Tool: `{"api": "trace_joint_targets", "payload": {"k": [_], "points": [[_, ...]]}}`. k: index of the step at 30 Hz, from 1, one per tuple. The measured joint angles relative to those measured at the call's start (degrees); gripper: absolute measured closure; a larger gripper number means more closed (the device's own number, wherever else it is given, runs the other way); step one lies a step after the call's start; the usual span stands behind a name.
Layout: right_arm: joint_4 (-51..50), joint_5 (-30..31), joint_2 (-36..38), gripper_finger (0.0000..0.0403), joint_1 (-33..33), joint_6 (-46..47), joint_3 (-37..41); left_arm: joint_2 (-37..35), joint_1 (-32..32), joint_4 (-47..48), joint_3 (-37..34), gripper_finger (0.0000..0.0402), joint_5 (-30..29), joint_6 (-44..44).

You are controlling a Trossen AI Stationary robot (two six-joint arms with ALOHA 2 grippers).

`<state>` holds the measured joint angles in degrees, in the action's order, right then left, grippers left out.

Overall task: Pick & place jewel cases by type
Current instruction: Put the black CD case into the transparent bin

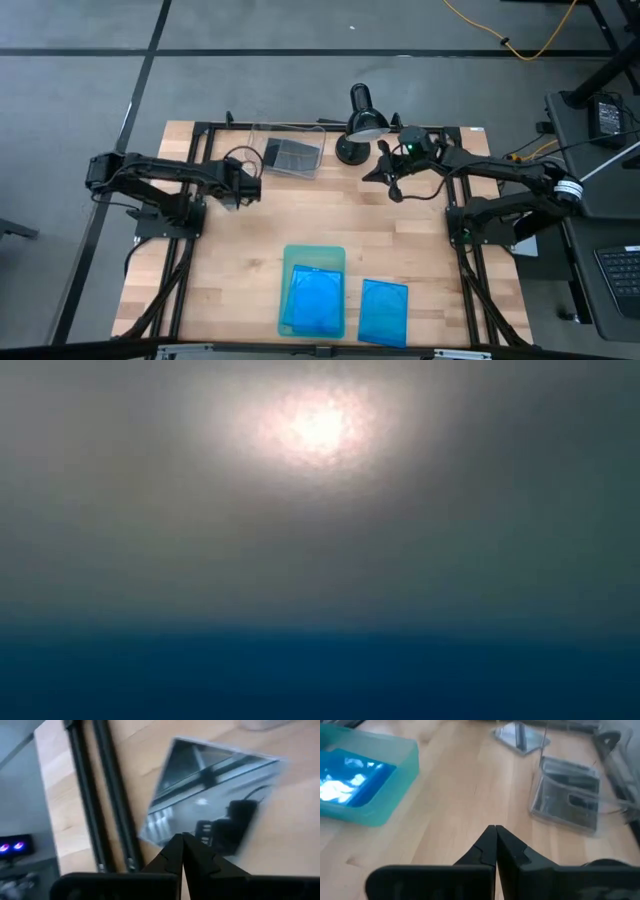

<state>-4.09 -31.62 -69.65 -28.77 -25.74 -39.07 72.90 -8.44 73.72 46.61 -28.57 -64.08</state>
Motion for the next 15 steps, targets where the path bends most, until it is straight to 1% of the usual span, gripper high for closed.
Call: {"api": "trace_joint_targets", "payload": {"k": [3,7,9,12,15], "points": [[-0.1,-0.1,-1.0,0.0397,0.0,0.0,0.0,0.0,-6.1,-2.7,-3.3,0.04,0.0,4.2],[-0.3,-0.2,-1.0,0.0397,0.0,0.1,0.0,0.0,-13.6,-11.1,-9.1,0.04,2.6,11.2],[-0.6,-0.9,-0.8,0.0397,0.0,0.1,0.0,0.0,-16.4,-15.1,-11.1,0.0401,2.7,13.4],[-0.9,-2.8,-0.7,0.0397,0.0,0.6,0.0,0.0,-20.4,-18.0,-12.9,0.04,1.9,14.2],[-1.0,-3.2,-0.7,0.0397,0.0,1.9,0.0,-0.1,-23.3,-21.0,-13.3,0.04,1.2,17.5]]}}
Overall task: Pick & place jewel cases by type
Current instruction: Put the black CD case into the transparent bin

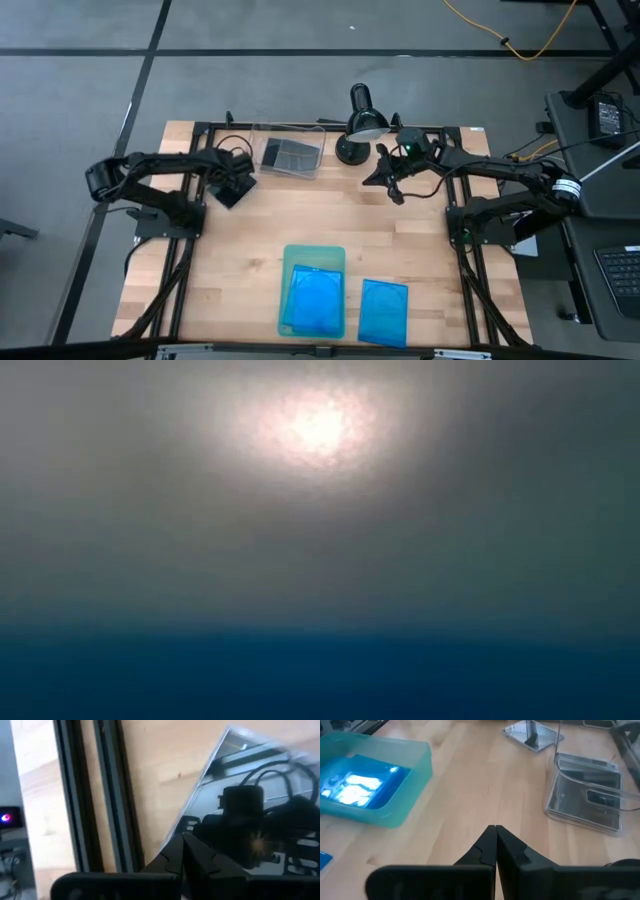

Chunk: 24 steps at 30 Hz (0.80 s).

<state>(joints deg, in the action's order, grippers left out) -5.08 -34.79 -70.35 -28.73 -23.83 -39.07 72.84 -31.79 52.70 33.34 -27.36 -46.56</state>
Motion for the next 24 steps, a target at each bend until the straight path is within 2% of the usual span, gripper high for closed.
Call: {"api": "trace_joint_targets", "payload": {"k": [9,14,20,24], "points": [[0.0,0.0,0.0,0.0397,0.0,1.1,0.0,0.0,-8.0,-4.4,-0.6,0.0398,-2.5,6.7],[0.0,0.0,0.0,0.0397,0.0,1.1,0.0,0.0,-12.1,-10.4,-3.9,0.0398,1.2,9.8],[0.0,0.0,0.0,0.0397,0.0,1.5,0.0,0.0,-12.8,-11.9,-7.1,0.0398,4.9,9.3],[0.0,0.0,0.0,0.0397,0.0,1.5,0.0,-0.1,-10.3,-12.4,-7.7,0.0398,5.0,9.0]]}}
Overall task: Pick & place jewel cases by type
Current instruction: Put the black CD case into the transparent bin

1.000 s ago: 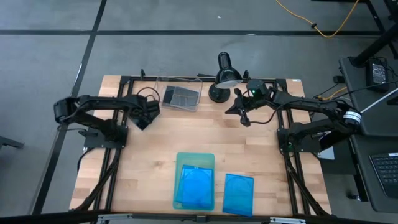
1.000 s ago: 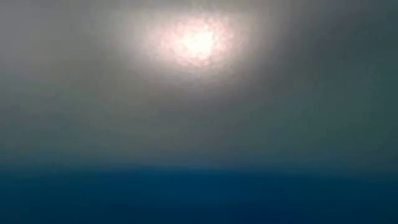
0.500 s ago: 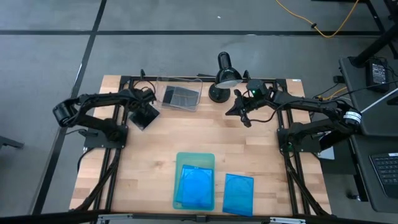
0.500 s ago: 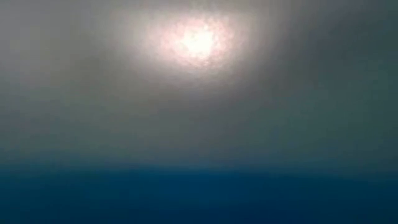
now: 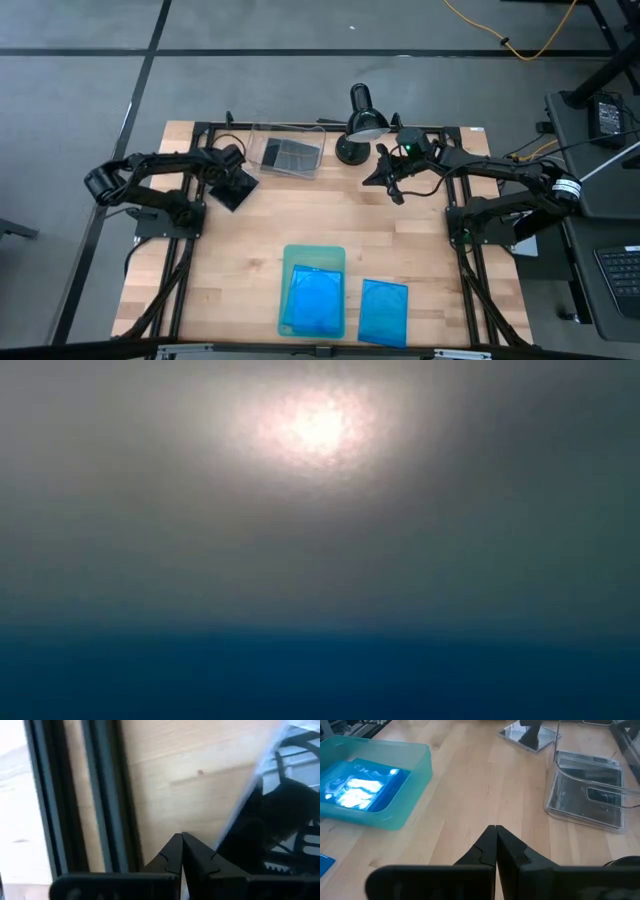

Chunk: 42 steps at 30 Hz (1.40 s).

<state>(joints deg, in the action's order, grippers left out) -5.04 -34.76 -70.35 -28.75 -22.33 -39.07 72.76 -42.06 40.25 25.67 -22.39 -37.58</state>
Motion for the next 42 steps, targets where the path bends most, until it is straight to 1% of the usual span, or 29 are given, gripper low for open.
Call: {"api": "trace_joint_targets", "payload": {"k": [11,20,25,28,32,38,42], "points": [[0.0,0.1,0.0,0.0397,0.0,-0.2,0.0,0.0,9.0,-3.7,-0.1,0.0398,1.3,-3.0],[0.0,0.1,0.0,0.0397,0.0,-0.2,0.0,0.1,15.6,-12.6,-0.2,0.0398,3.4,-3.7],[0.0,0.2,0.0,0.0397,0.0,-0.2,0.0,0.5,19.2,-18.6,-0.2,0.0398,6.3,-3.7],[0.0,0.2,0.0,0.0397,0.0,-0.3,0.0,1.8,21.3,-20.9,-0.2,0.0398,5.6,-3.8],[0.0,0.2,0.0,0.0397,0.0,-0.2,0.0,5.0,24.4,-26.5,-0.1,0.0398,5.1,-3.6],[0.0,0.2,0.0,0.0397,0.0,-0.2,0.0,9.4,28.9,-37.0,0.1,0.0398,6.5,-3.7],[0.0,0.2,0.0,0.0397,0.0,-0.2,0.0,12.3,30.9,-39.0,2.3,0.0398,7.6,-3.0]]}}
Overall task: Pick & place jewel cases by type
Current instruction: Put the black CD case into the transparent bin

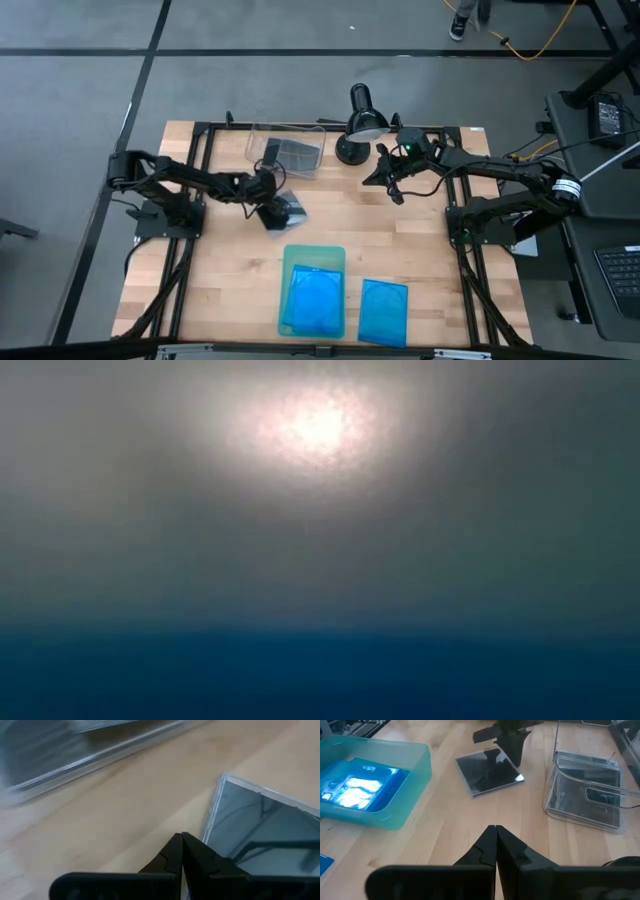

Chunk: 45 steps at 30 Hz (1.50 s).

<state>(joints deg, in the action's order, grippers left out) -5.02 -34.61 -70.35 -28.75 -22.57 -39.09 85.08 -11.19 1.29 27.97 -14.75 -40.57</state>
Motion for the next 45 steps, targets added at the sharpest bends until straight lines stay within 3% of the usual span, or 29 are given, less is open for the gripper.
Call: {"api": "trace_joint_targets", "payload": {"k": [6,11,16,21,26,34,41,45], "points": [[-0.3,0.0,0.0,0.0397,0.0,0.0,0.0,4.2,1.6,-2.8,4.7,0.0398,3.3,4.6],[-2.2,0.0,0.0,0.0397,0.0,0.0,0.0,2.4,1.4,-1.5,9.7,0.0398,2.3,7.3],[-5.0,0.2,0.0,0.0397,0.1,0.0,0.0,-2.3,2.6,7.6,15.0,0.0398,-0.3,8.5],[-8.3,4.5,0.0,0.0397,2.5,-1.7,0.0,-8.9,6.9,17.2,19.0,0.0398,-2.7,4.4],[-9.4,7.6,-2.4,0.0397,7.0,-5.1,0.0,-15.9,13.7,24.6,19.6,0.0398,-7.5,-6.9],[-7.9,10.7,-13.9,0.0397,11.6,-9.7,-3.1,-19.3,24.9,44.7,19.1,0.0398,-10.9,-41.7],[-9.4,10.9,-26.2,0.0397,14.1,-14.6,-13.6,-19.2,33.3,44.4,13.9,0.0398,-10.8,-65.2],[-11.9,12.1,-32.1,0.0397,14.4,-15.5,-19.1,-19.2,35.6,40.0,10.0,0.0397,-11.1,-71.5]]}}
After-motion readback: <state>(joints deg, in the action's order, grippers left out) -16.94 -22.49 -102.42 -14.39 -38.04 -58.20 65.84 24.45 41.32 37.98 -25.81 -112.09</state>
